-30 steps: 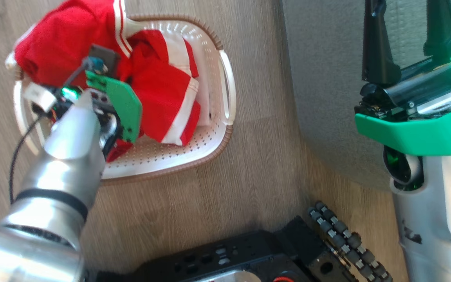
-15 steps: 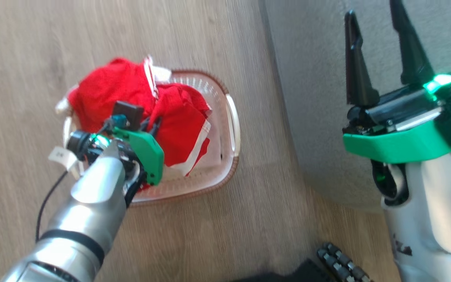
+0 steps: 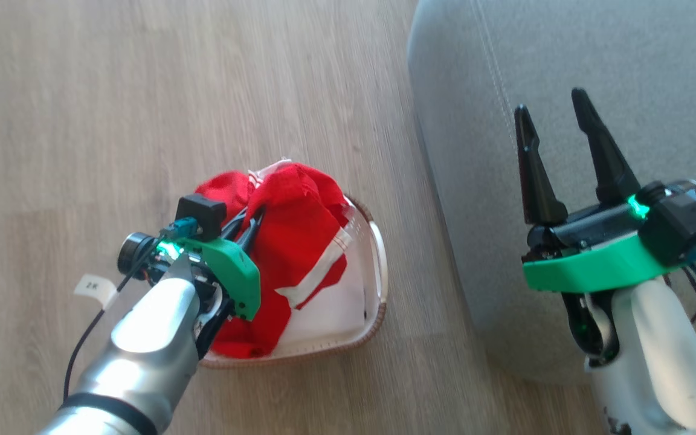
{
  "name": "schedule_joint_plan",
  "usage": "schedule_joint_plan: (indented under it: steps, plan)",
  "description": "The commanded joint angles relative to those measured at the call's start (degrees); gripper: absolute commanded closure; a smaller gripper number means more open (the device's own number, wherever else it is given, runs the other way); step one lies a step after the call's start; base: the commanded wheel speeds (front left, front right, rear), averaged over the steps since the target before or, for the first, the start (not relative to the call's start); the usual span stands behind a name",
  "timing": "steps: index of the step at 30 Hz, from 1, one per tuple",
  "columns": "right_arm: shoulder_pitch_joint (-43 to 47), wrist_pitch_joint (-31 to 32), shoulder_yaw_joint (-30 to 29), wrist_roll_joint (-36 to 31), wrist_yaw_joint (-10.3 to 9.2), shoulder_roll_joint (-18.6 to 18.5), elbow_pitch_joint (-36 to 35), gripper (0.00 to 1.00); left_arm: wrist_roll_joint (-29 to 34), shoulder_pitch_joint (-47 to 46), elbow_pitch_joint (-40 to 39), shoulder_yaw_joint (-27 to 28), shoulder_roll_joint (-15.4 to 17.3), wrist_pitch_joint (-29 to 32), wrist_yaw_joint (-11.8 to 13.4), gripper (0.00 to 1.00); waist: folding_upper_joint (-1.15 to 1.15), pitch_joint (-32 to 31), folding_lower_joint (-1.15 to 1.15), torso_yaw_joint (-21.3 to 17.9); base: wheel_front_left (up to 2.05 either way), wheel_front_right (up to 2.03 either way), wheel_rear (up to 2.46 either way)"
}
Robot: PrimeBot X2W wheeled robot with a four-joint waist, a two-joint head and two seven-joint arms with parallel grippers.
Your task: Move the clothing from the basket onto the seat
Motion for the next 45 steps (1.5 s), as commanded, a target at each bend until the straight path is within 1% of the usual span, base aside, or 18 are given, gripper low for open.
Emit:
schedule_joint_plan:
  steps: [1,7,14,15,22,23,31,36,40,42,45]
  plan:
    - [0.8,-0.4,0.9,0.6,0.42,-0.7,-1.4,0.00,-0.3,-0.3,-2.5,1.7,1.8,-1.1,-0.3,1.00,-0.01,-3.9,0.00,1.4,0.00,0.00,0.00]
    - [3.3,-0.4,1.7,1.7,0.42,-1.3,-0.2,0.00,0.4,2.2,-10.7,3.5,3.7,-1.2,1.1,1.00,-0.01,-9.0,0.00,2.1,0.00,0.00,0.00]
    - [5.3,-0.4,3.1,2.6,0.42,-1.7,0.8,0.00,0.6,4.2,-20.0,4.6,6.4,-0.9,3.0,1.00,-0.01,-13.2,0.00,2.0,0.00,0.00,0.00]
    - [5.9,-0.4,3.4,2.9,0.42,-1.9,1.0,0.00,0.5,4.7,-23.2,4.8,7.1,-0.1,3.7,1.00,-0.01,-14.2,0.00,2.1,0.00,0.00,0.00]
    - [7.5,-0.4,4.7,3.7,0.42,-2.5,1.2,0.00,0.2,5.4,-35.4,5.5,9.9,4.3,6.6,1.00,-0.01,-16.2,0.00,2.6,0.00,0.00,0.00]
    - [7.5,-0.4,4.7,3.7,0.42,-2.5,1.2,0.00,0.2,5.4,-35.4,5.5,9.9,4.3,6.6,1.00,-0.01,-16.2,0.00,2.6,0.00,0.00,0.00]
    - [8.0,-0.4,6.7,4.4,0.42,-2.9,1.3,0.00,0.1,4.8,-46.7,6.6,12.5,8.9,9.7,1.00,-0.01,-17.1,0.00,2.9,0.00,0.00,0.00]
    - [7.7,-0.4,8.1,4.9,0.42,-3.7,1.5,0.00,0.2,4.2,-51.0,6.5,13.4,11.1,10.5,1.00,-0.01,-16.9,0.00,3.2,0.00,0.00,0.00]
    - [7.5,-0.4,9.6,5.5,0.42,-4.3,1.8,0.00,0.1,3.7,-52.3,6.4,13.7,12.1,10.7,1.00,-0.01,-16.9,0.00,3.3,0.00,0.00,0.00]
    - [7.3,-0.4,11.4,6.2,0.42,-4.8,2.0,0.00,0.1,3.5,-52.6,6.3,13.6,12.4,10.8,1.00,-0.01,-17.0,0.00,3.5,0.00,0.00,0.00]
    - [6.8,-0.4,16.0,7.6,0.42,-6.2,2.8,0.00,-0.1,3.1,-52.7,6.1,13.2,12.6,10.8,1.00,-0.01,-17.1,0.00,3.7,0.00,0.00,0.00]
